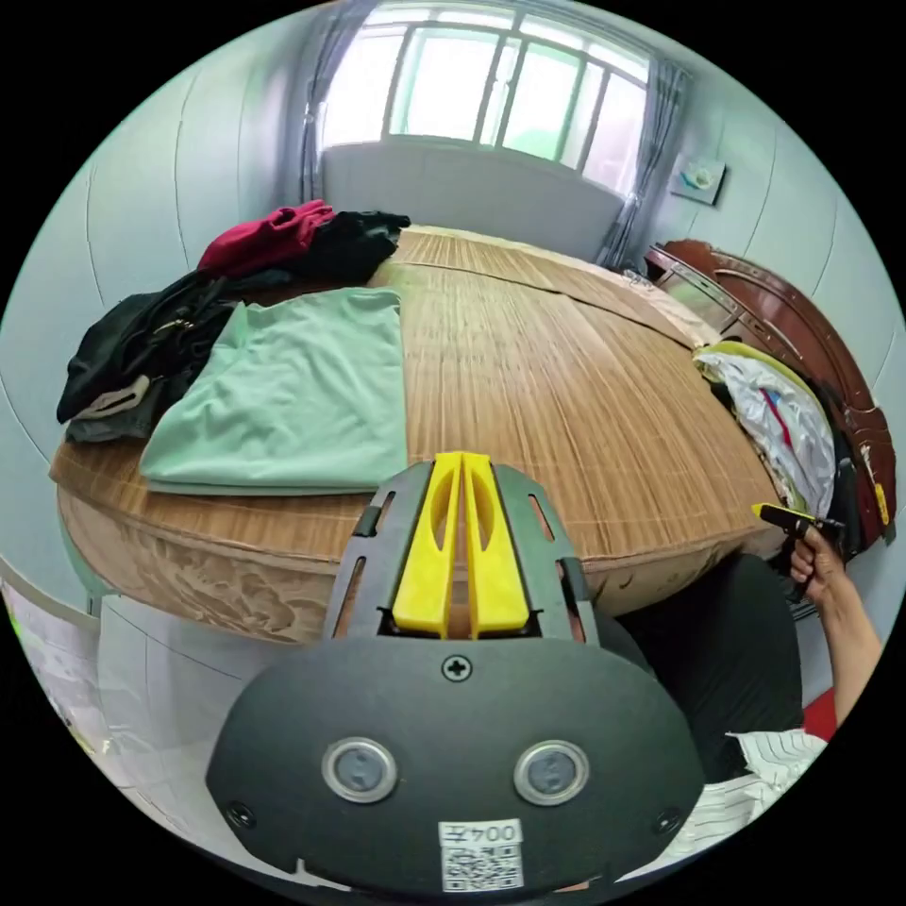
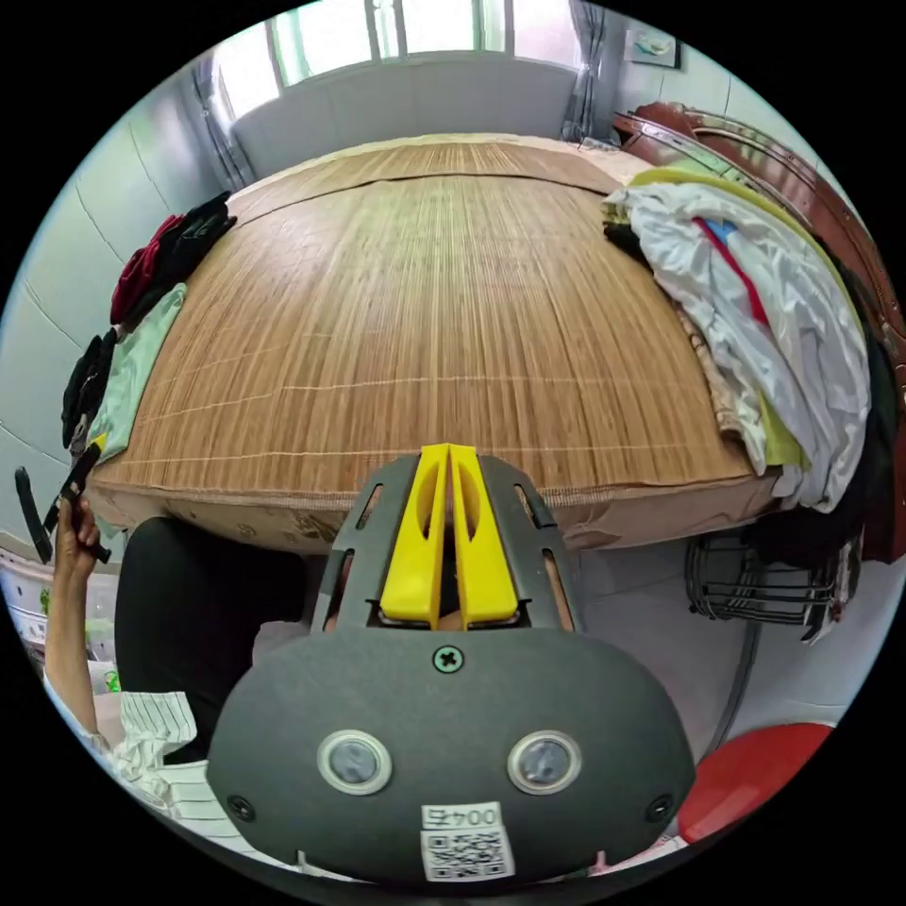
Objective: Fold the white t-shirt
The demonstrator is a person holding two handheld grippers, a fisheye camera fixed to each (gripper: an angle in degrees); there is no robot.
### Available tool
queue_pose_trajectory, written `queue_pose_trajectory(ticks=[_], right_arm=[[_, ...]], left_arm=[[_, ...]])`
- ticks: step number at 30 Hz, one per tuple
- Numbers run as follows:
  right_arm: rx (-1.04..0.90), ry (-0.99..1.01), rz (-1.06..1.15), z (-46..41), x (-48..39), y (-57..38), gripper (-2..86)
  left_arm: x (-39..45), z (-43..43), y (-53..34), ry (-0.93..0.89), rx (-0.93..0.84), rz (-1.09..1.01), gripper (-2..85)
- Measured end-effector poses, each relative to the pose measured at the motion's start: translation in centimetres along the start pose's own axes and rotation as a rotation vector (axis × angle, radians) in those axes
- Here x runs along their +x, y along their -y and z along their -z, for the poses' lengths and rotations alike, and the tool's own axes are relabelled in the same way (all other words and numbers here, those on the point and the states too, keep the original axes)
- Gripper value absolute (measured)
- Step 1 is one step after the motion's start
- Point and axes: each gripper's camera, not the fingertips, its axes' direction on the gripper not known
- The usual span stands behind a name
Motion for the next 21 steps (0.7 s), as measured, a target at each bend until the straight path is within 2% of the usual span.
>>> queue_pose_trajectory(ticks=[4,8,10,14,19,21], right_arm=[[0.028,0.085,-0.043,0.5,2.0,-0.6,2.1],[0.356,-0.133,-0.251,7.0,10.7,-1.6,7.4],[0.433,-0.234,-0.269,8.6,15.0,-0.8,10.6],[0.328,-0.455,-0.244,8.4,21.3,3.8,12.4],[0.175,-0.674,-0.085,5.6,21.8,9.6,11.0],[0.067,-0.783,-0.084,4.7,22.4,11.8,2.0]], left_arm=[[5.7,-4.9,0.0,0.026,-0.097,-0.063,0.5],[8.4,-7.2,-0.5,0.071,-0.107,-0.079,0.3],[9.4,-8.1,-0.8,0.066,-0.099,-0.071,0.2],[10.3,-9.1,-1.4,0.084,-0.083,-0.054,0.1],[10.2,-10.3,-1.5,0.047,-0.103,-0.016,0.2],[9.5,-10.6,-1.3,0.003,-0.119,0.025,0.3]])
